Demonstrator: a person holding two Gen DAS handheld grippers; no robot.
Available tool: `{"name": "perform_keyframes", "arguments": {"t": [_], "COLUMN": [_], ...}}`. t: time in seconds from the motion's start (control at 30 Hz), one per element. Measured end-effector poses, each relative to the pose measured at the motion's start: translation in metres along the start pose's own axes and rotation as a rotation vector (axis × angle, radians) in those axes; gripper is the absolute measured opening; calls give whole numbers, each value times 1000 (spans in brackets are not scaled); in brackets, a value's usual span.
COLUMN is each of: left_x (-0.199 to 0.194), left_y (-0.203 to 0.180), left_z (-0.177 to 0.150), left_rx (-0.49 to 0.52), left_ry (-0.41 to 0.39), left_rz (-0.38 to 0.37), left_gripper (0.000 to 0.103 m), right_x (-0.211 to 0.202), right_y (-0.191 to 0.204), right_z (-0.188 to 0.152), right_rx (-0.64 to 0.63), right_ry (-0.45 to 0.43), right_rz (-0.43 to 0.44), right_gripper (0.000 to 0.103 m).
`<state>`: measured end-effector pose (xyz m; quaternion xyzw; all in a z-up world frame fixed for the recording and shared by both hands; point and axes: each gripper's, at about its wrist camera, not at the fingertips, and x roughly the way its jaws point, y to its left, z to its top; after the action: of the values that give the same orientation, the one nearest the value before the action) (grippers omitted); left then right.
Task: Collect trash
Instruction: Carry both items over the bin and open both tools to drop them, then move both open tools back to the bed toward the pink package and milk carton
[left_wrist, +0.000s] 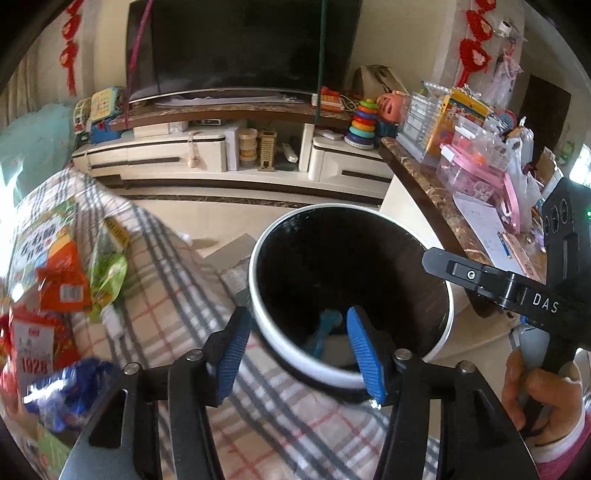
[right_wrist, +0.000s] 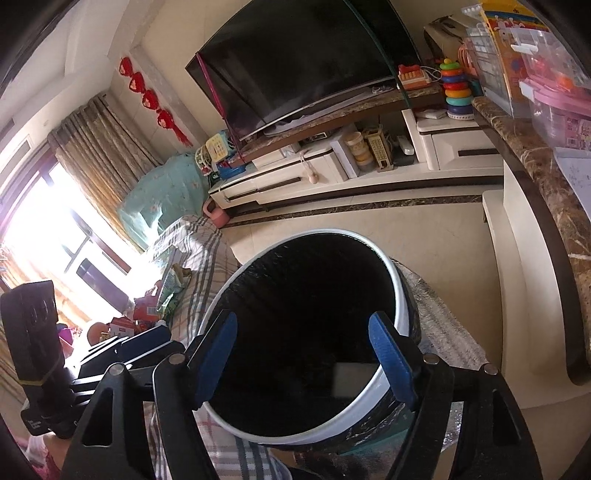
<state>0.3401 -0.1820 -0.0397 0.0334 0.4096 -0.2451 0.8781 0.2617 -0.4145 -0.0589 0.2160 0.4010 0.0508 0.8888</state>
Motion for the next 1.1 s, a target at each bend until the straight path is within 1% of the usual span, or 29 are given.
{"name": "perform_keyframes", "arguments": {"t": [0.07, 0.17, 0.2, 0.3, 0.53, 0.6, 0.83, 0.97, 1.1], "left_x": [-8, -21, -26, -39, -81, -94, -136, -155, -171], "left_y": [4, 12, 15, 24, 46, 53, 69, 75, 84], "left_z": [-12, -33, -41, -57, -91, -101, -138, -159, -176], "left_rx": [-24, -71, -89, -126, -202, -228, -287, -321, -364], "left_ry": [-3, -5, -3, 1, -13, -36, -58, -61, -59], "left_rz": [5, 9, 10, 16, 60, 72, 144, 187, 221], "left_gripper": [58, 59, 60, 60, 60, 60, 60, 60, 60], "right_x": [-1, -3, -4, -6, -10, -11, -10, -5, 5], "right_y": [4, 14, 17, 31, 65, 74, 107, 127, 148], "right_z": [-2, -10, -13, -23, -47, -54, -79, -96, -112], "right_rx": [-4, -20, -26, -42, -98, -109, -180, -232, -280], "right_ry": [0, -2, -3, -6, 7, 12, 32, 61, 99], "right_rz": [4, 5, 5, 15, 44, 54, 67, 81, 107], "right_gripper": [78, 87, 88, 89, 91, 91, 91, 94, 94]}}
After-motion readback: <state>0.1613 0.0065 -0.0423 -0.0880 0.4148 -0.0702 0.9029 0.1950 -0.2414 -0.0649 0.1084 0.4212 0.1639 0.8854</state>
